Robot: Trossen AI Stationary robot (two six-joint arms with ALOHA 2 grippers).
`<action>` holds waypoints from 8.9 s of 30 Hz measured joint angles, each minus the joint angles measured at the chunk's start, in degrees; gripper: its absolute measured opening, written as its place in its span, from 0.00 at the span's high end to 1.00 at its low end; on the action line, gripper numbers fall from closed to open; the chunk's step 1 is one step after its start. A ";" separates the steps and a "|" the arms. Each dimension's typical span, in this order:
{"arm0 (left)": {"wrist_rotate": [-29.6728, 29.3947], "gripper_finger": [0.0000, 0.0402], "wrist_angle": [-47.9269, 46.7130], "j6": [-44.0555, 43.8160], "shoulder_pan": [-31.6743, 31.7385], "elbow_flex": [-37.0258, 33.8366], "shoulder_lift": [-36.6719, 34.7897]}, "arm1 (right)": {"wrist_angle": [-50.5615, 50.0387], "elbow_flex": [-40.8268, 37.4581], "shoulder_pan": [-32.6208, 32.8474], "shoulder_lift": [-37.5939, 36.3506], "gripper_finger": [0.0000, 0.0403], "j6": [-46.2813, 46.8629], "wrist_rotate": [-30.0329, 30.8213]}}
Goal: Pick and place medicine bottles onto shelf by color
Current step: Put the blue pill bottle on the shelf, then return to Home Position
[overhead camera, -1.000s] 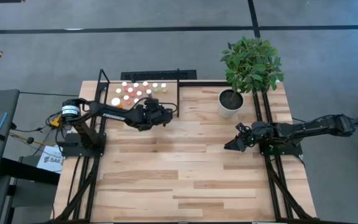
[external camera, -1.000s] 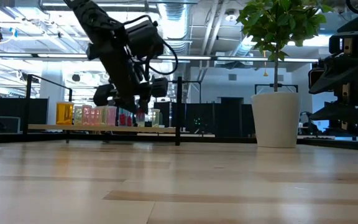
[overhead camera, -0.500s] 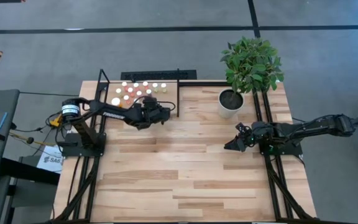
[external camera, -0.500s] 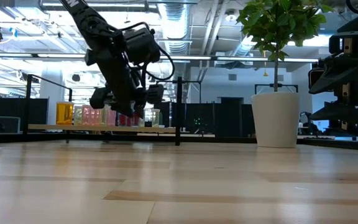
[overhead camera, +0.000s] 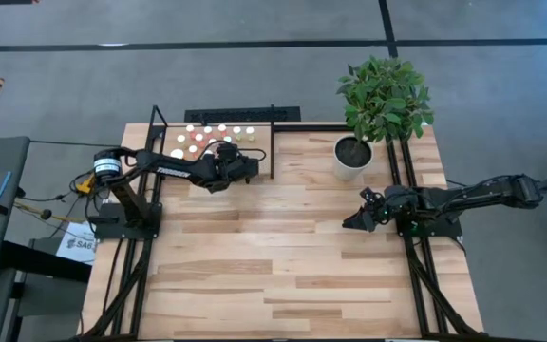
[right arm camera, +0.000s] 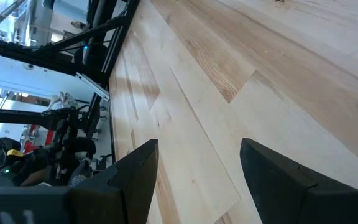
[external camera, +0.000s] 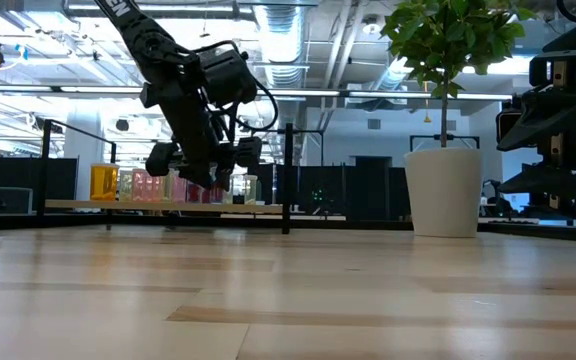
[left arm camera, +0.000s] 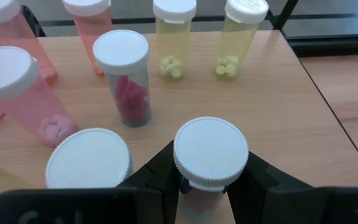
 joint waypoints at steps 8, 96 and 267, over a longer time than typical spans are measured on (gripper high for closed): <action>0.28 0.77 -0.25 -0.05 0.44 0.00 0.00 | 0.00 0.00 0.00 0.00 0.38 0.00 0.00; 15.05 0.22 -16.28 27.91 -8.72 43.26 -8.02 | -0.04 -0.01 0.01 0.26 0.38 0.00 -0.02; 21.62 0.22 13.90 37.35 -7.03 -49.70 -97.30 | 9.44 0.00 -1.27 -26.65 0.38 -45.15 14.86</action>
